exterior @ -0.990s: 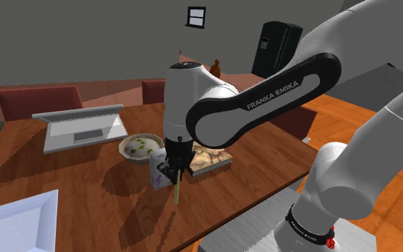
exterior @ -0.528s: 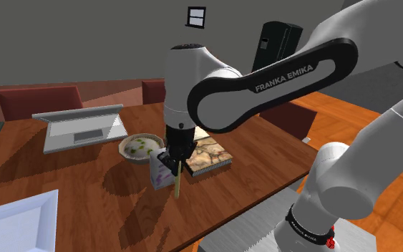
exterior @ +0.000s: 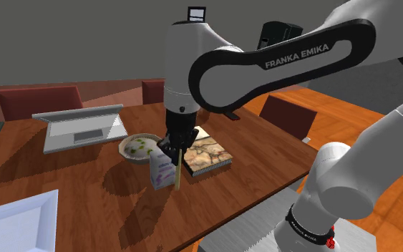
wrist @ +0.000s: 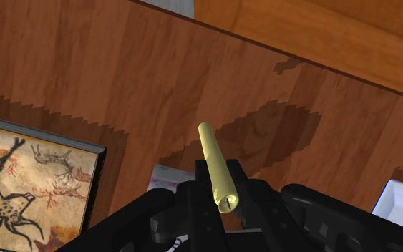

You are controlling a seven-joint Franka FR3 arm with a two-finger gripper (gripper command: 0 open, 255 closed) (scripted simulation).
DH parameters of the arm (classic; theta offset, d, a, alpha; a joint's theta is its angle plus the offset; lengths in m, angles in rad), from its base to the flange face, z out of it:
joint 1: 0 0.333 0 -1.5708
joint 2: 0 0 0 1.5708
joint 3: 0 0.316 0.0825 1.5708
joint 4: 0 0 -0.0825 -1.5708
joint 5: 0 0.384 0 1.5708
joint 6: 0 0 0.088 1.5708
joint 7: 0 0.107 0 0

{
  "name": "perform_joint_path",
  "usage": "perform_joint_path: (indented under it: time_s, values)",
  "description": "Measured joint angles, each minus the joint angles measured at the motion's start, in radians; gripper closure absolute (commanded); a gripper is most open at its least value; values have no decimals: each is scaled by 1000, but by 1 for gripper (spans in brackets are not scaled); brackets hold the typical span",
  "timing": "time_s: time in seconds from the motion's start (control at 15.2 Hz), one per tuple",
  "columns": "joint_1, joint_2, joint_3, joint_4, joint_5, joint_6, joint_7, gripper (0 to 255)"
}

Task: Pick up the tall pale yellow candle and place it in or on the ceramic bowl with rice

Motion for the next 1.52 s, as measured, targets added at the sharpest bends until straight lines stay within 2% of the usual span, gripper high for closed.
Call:
perform_joint_path:
  time_s: [0.92,1.19,1.52]
  values:
    - [-5,-32,-23,158,-7,-190,-2,255]
    - [-35,62,-40,261,-44,-204,-27,255]
    - [-70,226,-55,449,-102,-237,-51,255]
